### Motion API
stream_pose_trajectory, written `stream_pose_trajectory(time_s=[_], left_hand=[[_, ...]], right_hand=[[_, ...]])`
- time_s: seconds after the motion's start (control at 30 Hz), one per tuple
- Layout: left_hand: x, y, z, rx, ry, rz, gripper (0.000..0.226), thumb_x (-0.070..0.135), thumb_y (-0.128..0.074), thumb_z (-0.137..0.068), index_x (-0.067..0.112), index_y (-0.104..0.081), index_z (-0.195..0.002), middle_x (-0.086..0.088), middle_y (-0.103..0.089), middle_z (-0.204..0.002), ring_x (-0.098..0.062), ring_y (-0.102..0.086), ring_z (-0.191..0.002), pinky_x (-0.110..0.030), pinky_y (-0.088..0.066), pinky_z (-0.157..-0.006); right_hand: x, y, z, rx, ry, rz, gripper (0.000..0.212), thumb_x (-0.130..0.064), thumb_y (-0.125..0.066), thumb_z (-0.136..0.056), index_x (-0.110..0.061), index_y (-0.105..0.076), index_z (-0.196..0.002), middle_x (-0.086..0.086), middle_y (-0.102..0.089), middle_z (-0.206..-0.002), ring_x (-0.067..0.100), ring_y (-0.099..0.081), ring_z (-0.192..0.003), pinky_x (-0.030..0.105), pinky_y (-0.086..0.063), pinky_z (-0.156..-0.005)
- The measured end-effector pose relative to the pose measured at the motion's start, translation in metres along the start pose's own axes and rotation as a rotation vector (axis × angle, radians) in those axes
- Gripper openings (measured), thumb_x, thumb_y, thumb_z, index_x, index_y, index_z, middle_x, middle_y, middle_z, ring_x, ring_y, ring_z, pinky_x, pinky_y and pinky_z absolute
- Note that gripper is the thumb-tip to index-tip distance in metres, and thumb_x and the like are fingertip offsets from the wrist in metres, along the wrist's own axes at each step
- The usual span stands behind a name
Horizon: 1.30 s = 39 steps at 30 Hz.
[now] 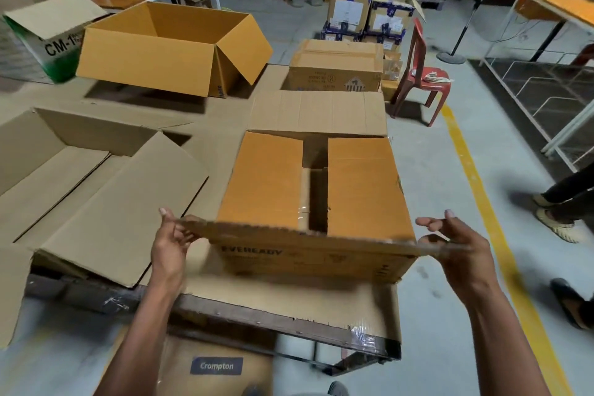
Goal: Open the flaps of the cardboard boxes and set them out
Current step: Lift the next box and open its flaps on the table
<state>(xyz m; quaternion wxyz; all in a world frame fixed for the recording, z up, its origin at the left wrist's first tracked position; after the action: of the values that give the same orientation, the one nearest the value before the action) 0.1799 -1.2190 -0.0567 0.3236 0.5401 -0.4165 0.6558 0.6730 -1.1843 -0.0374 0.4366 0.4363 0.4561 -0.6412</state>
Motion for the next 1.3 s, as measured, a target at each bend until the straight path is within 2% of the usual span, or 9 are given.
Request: stream_pose_trajectory(time_s=[0.13,0.2,0.3,0.37,0.47,0.57,0.9,1.13,1.3], left_hand=[[-0.003,0.002,0.0,-0.293,0.052,-0.182,0.097,0.084,-0.035,-0.084,-0.004,-0.071,-0.066,-0.026,-0.071,-0.074,-0.034,-0.071,-0.076,-0.026,-0.056,-0.074],[-0.001,0.001,0.002,-0.344,0.047,-0.344,0.095,0.089,-0.051,-0.07,-0.003,-0.074,-0.069,-0.024,-0.073,-0.077,-0.033,-0.072,-0.077,-0.03,-0.056,-0.077],[-0.004,-0.014,0.014,-0.392,0.03,-0.677,0.054,0.061,-0.062,-0.087,0.012,-0.08,-0.073,-0.002,-0.078,-0.079,-0.012,-0.074,-0.08,-0.03,-0.054,-0.087],[-0.007,-0.023,0.019,-0.393,-0.012,-0.938,0.034,0.045,-0.058,-0.097,0.026,-0.08,-0.078,0.017,-0.077,-0.081,0.005,-0.069,-0.082,-0.029,-0.053,-0.088],[-0.012,-0.045,0.028,-0.425,-0.166,-1.109,0.023,0.049,-0.057,-0.096,0.036,-0.074,-0.088,0.023,-0.072,-0.088,0.004,-0.062,-0.09,-0.03,-0.045,-0.088],[-0.023,-0.074,0.044,-0.455,-0.32,-1.18,0.013,0.048,-0.056,-0.096,0.039,-0.065,-0.093,0.023,-0.062,-0.092,0.005,-0.048,-0.095,-0.031,-0.029,-0.087],[-0.03,-0.154,0.065,-0.516,-0.325,-0.885,0.008,0.028,-0.058,-0.099,0.032,-0.065,-0.099,0.018,-0.06,-0.1,0.006,-0.052,-0.098,-0.021,-0.045,-0.081],[-0.049,-0.214,0.058,-0.628,0.238,-0.615,0.022,0.029,-0.051,-0.101,0.023,-0.07,-0.111,0.004,-0.07,-0.112,-0.015,-0.069,-0.1,-0.036,-0.054,-0.097],[-0.052,-0.217,0.05,-0.655,0.231,-0.842,0.033,0.041,-0.048,-0.102,0.023,-0.06,-0.128,0.002,-0.056,-0.142,-0.017,-0.052,-0.127,-0.036,-0.042,-0.105]], right_hand=[[0.002,-0.014,0.006,-0.294,-0.03,0.281,0.059,-0.063,-0.079,-0.063,-0.012,-0.078,-0.094,0.016,-0.073,-0.102,0.025,-0.066,-0.082,0.03,-0.051,-0.073],[0.007,-0.02,0.009,-0.367,-0.04,0.431,0.057,-0.057,-0.083,-0.066,-0.018,-0.077,-0.107,0.009,-0.075,-0.103,0.024,-0.069,-0.092,0.03,-0.053,-0.078],[0.014,-0.036,0.014,-0.423,-0.047,0.646,0.03,-0.027,-0.083,-0.078,-0.028,-0.075,-0.108,-0.01,-0.075,-0.105,0.005,-0.068,-0.093,0.026,-0.047,-0.08],[0.024,-0.049,0.016,-0.44,-0.017,0.769,0.035,-0.02,-0.087,-0.075,-0.03,-0.073,-0.106,-0.018,-0.074,-0.102,-0.002,-0.066,-0.094,0.024,-0.048,-0.081],[0.043,-0.069,0.02,-0.407,0.184,1.189,0.048,-0.034,-0.088,-0.069,-0.038,-0.069,-0.113,-0.022,-0.069,-0.108,0.009,-0.056,-0.101,0.035,-0.049,-0.082],[0.049,-0.081,0.028,-0.213,0.379,1.436,0.049,-0.022,-0.08,-0.072,-0.037,-0.068,-0.116,-0.015,-0.069,-0.112,0.017,-0.045,-0.096,0.036,-0.04,-0.074],[0.061,-0.083,0.051,0.087,0.537,1.318,0.053,0.001,-0.08,-0.054,-0.026,-0.07,-0.098,-0.009,-0.066,-0.089,0.019,-0.041,-0.082,0.034,-0.035,-0.06],[0.061,-0.079,0.049,0.103,0.514,1.29,0.052,0.004,-0.075,-0.057,-0.026,-0.07,-0.099,-0.009,-0.065,-0.087,0.018,-0.039,-0.082,0.033,-0.03,-0.061],[0.063,-0.076,0.05,0.094,0.483,1.254,0.051,0.001,-0.077,-0.059,-0.028,-0.07,-0.1,-0.013,-0.064,-0.088,0.015,-0.038,-0.084,0.032,-0.033,-0.063]])
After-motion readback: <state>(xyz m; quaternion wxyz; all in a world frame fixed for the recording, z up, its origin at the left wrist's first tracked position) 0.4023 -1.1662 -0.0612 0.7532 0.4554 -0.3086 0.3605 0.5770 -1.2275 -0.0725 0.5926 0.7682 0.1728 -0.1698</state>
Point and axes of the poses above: each hand's wrist, its own z-axis away from the middle knuckle, its own y-axis out of the back of the hand, x = y × z, the point moved 7 cm from there along -z, towards the middle knuckle
